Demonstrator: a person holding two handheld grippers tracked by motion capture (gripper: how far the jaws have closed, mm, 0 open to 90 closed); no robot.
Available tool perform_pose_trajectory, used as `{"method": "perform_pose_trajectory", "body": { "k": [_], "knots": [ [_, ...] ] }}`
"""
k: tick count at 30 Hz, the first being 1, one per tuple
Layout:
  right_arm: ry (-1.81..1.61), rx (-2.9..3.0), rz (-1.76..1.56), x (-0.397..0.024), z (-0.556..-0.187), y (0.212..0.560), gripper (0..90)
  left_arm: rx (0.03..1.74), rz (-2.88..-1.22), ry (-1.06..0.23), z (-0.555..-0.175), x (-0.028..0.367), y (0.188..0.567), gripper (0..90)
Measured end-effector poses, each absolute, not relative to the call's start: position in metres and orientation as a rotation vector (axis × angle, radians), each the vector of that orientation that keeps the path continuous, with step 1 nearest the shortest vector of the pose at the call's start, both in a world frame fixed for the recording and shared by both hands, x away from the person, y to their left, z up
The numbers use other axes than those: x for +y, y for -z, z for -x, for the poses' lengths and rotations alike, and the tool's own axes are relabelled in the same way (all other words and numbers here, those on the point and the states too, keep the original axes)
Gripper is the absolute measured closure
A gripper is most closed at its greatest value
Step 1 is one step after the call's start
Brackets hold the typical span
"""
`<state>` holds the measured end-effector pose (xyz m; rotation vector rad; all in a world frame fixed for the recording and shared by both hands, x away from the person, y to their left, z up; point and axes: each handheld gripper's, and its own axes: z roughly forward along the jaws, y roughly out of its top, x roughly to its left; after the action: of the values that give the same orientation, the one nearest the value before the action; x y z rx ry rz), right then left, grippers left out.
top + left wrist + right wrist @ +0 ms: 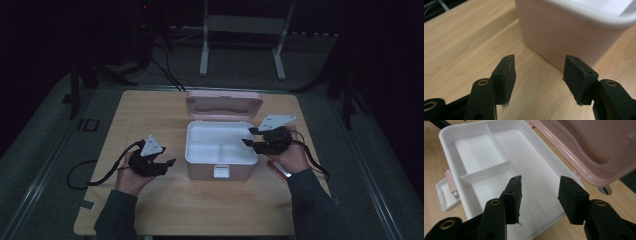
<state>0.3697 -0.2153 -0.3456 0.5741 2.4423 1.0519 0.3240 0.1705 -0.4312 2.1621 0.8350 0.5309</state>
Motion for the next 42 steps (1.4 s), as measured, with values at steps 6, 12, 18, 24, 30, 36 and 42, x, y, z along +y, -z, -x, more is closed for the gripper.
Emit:
{"method": "perform_pose_trajectory", "body": {
  "k": [6,12,18,24,30,36,42],
  "knots": [
    [-0.965,2.488,-0.483,-0.201,-0.376,0.341,57.1,0.851,-2.189,-0.517,-0.327,0.168,0.448,43.8],
    [-0.875,2.539,-0.413,-0.188,-0.380,0.336,57.6,0.863,-2.202,-0.481,-0.328,0.166,0.460,44.4],
    [-0.772,2.609,-0.331,-0.171,-0.389,0.329,56.7,0.853,-2.196,-0.469,-0.325,0.165,0.461,44.7],
    [-0.664,2.688,-0.194,-0.151,-0.395,0.320,56.5,0.855,-2.192,-0.465,-0.325,0.165,0.462,44.5],
    [-0.574,2.758,-0.126,-0.136,-0.403,0.320,61.2,0.851,-2.192,-0.462,-0.325,0.165,0.462,44.5],
    [-0.460,2.816,-0.073,-0.123,-0.408,0.321,67.4,0.853,-2.189,-0.460,-0.325,0.165,0.462,44.5],
    [-0.304,2.899,-0.010,-0.111,-0.413,0.329,75.6,0.846,-2.195,-0.450,-0.326,0.164,0.463,44.5]
  ]
}}
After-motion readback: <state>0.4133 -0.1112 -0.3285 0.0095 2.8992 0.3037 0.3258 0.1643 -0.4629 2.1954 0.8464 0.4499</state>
